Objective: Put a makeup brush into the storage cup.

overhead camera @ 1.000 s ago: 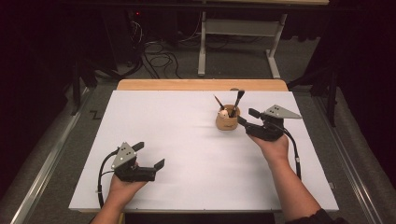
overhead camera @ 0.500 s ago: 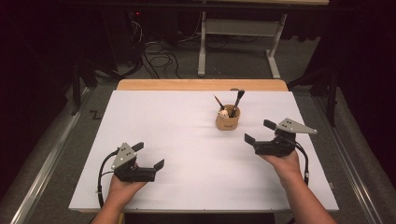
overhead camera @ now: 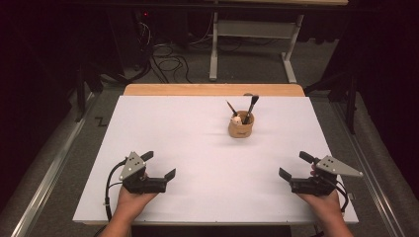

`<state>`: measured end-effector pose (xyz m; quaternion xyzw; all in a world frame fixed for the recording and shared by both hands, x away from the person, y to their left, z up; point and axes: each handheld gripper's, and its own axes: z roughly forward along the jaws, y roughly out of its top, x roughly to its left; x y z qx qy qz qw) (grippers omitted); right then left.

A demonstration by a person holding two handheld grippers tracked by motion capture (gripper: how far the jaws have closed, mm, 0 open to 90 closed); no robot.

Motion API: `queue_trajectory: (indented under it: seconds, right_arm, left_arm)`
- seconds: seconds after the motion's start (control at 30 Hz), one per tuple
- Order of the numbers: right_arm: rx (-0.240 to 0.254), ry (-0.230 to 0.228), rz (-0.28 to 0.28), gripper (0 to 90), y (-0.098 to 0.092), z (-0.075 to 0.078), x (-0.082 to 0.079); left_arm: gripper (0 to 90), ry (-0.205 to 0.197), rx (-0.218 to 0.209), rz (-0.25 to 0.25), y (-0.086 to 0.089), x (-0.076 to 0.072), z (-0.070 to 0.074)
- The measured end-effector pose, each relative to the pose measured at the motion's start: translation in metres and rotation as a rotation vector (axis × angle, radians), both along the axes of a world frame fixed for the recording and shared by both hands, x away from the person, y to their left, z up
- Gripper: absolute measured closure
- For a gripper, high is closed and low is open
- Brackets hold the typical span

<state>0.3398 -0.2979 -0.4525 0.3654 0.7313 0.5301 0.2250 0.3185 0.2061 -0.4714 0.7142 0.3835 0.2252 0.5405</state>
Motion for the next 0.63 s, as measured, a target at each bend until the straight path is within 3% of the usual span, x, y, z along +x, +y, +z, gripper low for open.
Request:
queue_trajectory:
  seconds: [0.2,0.37,0.63]
  right_arm:
    - [0.002,-0.001,0.035,0.6,0.008,-0.001,-0.001]
    - [-0.005,0.002,0.032,0.6,0.011,-0.002,-0.001]
    - [0.008,0.006,0.016,0.6,0.009,-0.002,0.0]
  left_arm:
    - [0.3,0.006,0.024,-0.012,-0.007,0.001,-0.002]
    - [0.3,0.003,-0.012,0.001,0.001,0.0,-0.001]
    - [0.3,0.003,-0.017,-0.002,0.003,0.0,-0.001]
